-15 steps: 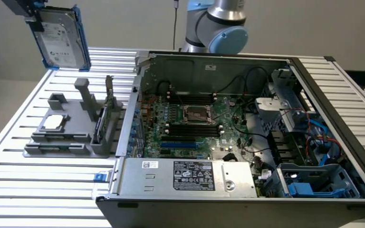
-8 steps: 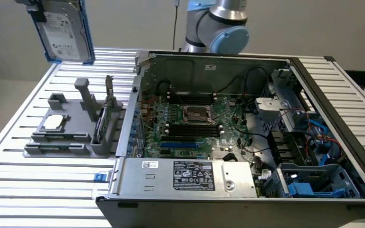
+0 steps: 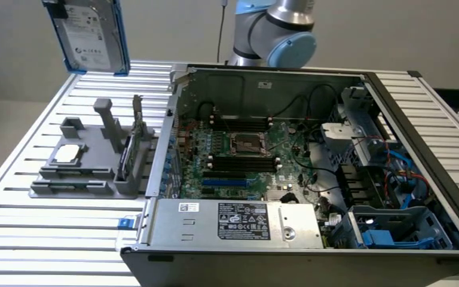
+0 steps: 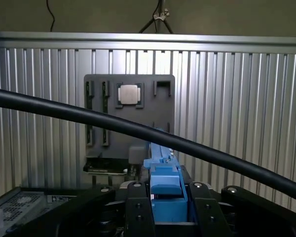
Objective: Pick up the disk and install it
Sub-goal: 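Pick up the disk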
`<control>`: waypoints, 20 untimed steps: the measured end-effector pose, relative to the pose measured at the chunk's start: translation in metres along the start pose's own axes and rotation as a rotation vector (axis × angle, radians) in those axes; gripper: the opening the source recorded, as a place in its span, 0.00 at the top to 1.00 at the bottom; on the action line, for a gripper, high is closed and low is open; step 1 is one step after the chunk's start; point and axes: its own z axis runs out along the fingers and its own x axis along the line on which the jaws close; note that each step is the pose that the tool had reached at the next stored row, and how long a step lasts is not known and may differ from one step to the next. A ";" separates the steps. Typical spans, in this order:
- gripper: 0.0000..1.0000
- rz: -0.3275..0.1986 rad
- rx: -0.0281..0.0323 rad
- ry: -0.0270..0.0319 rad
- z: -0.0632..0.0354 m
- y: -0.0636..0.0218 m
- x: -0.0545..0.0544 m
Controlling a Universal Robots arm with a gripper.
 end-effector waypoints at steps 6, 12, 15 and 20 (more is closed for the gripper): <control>0.67 0.000 0.0001 -0.0064 -0.0084 -0.0271 0.010; 0.67 0.000 0.0002 -0.0125 -0.0147 -0.0540 0.019; 0.67 0.000 0.0003 -0.0150 -0.0172 -0.0678 0.023; 0.67 0.000 0.0002 -0.0184 -0.0206 -0.0901 0.030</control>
